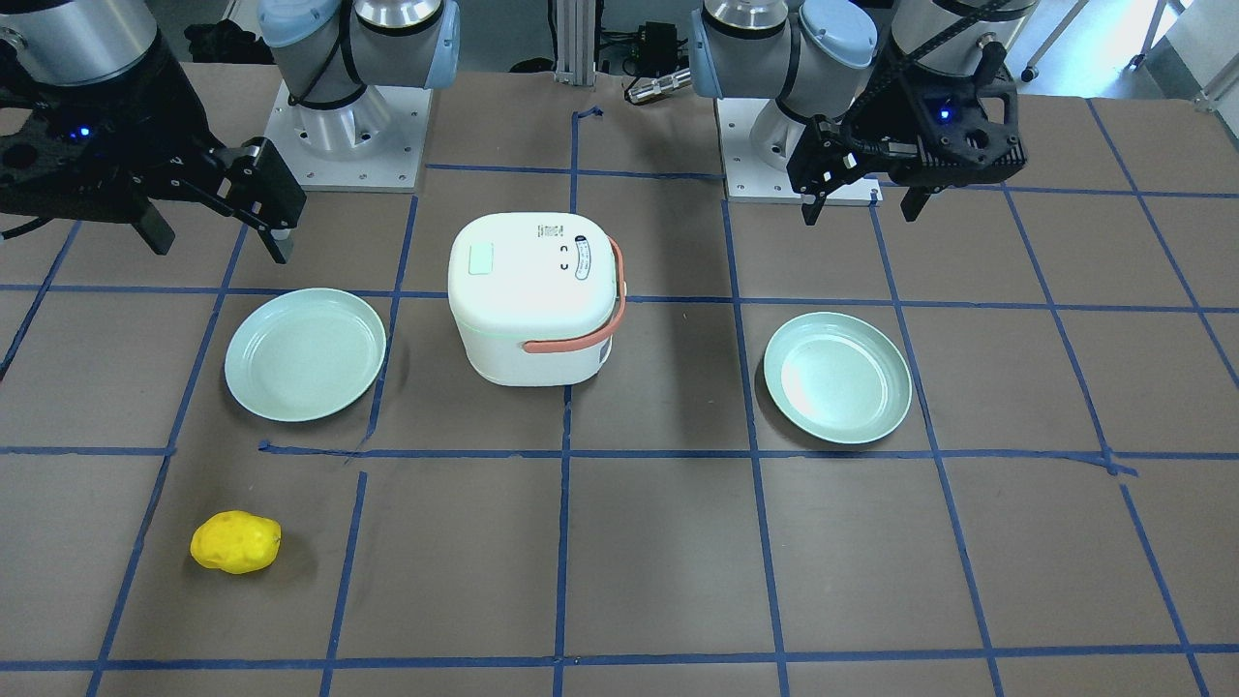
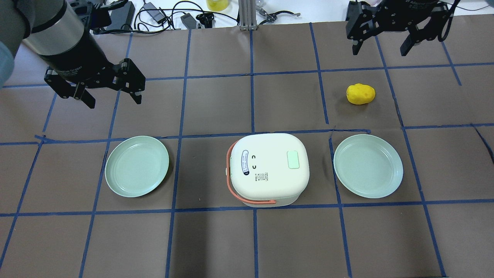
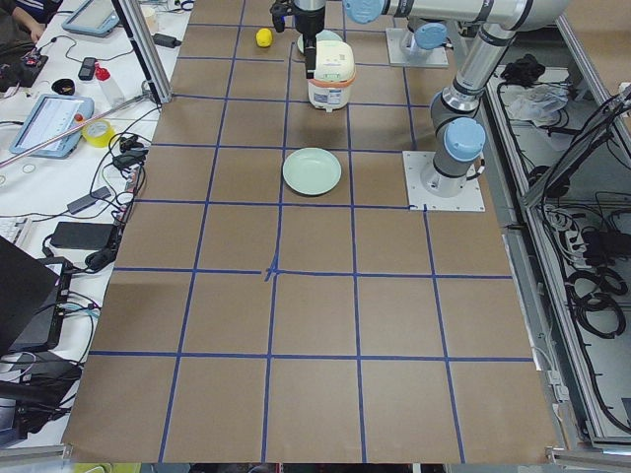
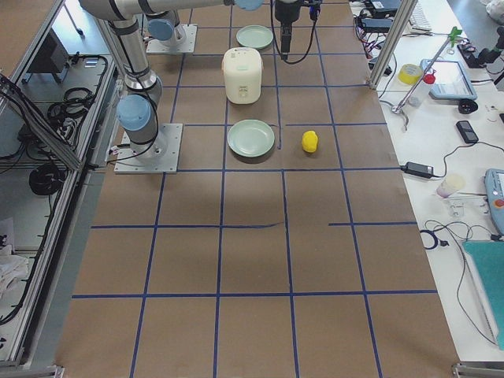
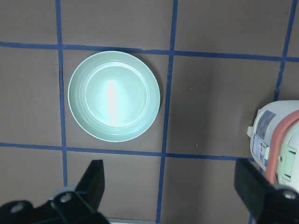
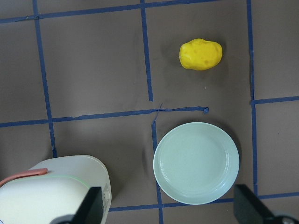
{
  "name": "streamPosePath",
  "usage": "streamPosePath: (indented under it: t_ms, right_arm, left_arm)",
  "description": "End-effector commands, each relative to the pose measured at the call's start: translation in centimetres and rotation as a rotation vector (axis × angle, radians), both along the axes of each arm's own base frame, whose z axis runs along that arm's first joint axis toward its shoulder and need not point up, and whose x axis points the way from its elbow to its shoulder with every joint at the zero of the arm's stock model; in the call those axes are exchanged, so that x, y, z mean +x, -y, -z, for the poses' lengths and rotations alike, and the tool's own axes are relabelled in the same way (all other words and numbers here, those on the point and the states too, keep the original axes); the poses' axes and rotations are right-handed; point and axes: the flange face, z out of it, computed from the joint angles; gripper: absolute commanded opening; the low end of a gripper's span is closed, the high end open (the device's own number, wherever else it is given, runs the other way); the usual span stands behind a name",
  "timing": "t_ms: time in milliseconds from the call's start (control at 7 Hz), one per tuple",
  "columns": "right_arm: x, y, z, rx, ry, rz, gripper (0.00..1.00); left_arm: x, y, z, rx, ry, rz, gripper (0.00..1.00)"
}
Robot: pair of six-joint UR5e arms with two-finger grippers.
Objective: Press rice cooker button
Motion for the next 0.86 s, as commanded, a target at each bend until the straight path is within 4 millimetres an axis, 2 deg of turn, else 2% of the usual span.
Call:
streamPosePath:
  t_ms: [0,714]
  right_arm:
    - [0.07,-0.09,0.00,0.001,-0.002,-0.001,1.00]
    - [0.16,-0.50,-0.16,-0.001,-0.002,-0.001,1.00]
  left_arm:
    - [0.00,0.00,0.00,0.000,0.000,0.001,1.00]
    - [0.00,0.00,0.00,0.000,0.000,0.001,1.00]
